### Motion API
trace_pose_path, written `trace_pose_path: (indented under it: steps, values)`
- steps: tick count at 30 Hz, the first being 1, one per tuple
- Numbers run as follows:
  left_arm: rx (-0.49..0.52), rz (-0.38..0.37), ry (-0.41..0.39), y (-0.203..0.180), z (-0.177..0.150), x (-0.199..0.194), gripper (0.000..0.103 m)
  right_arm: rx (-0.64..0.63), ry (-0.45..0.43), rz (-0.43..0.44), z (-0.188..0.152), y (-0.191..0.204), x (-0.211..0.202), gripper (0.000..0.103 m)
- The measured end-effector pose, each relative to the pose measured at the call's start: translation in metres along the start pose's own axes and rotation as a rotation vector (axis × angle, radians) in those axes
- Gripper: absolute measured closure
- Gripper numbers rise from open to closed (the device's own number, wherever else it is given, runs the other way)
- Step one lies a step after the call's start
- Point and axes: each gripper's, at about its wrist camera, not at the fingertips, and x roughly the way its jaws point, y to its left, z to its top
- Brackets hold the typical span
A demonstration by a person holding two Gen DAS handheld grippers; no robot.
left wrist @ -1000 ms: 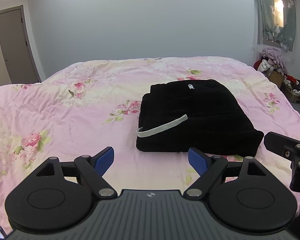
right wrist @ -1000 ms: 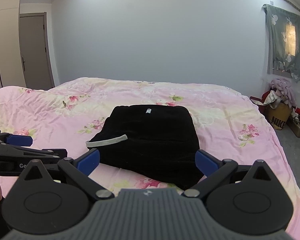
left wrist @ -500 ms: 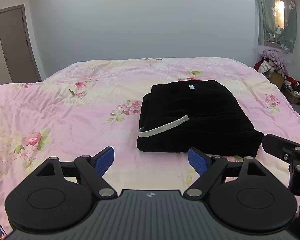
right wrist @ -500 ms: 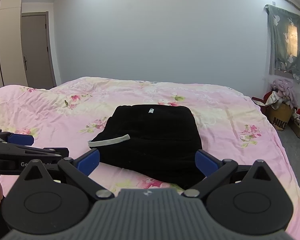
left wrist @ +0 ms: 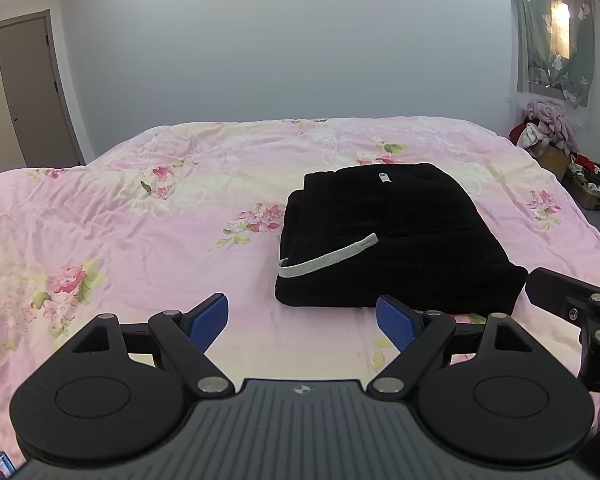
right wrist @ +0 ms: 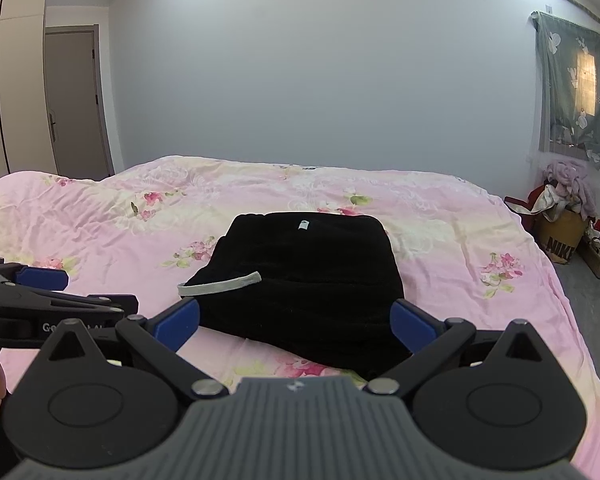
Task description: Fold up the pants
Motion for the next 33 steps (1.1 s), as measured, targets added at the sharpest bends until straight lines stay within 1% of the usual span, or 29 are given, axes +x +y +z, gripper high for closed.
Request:
trace_pose_path:
  steps: [33]
  values:
    - [-0.014,0.001,0.006,-0.0027,0.0022,-0.0022,0.005,-0.003,0.014,0.017,-0.0002,0.0008,0.0008,0.005]
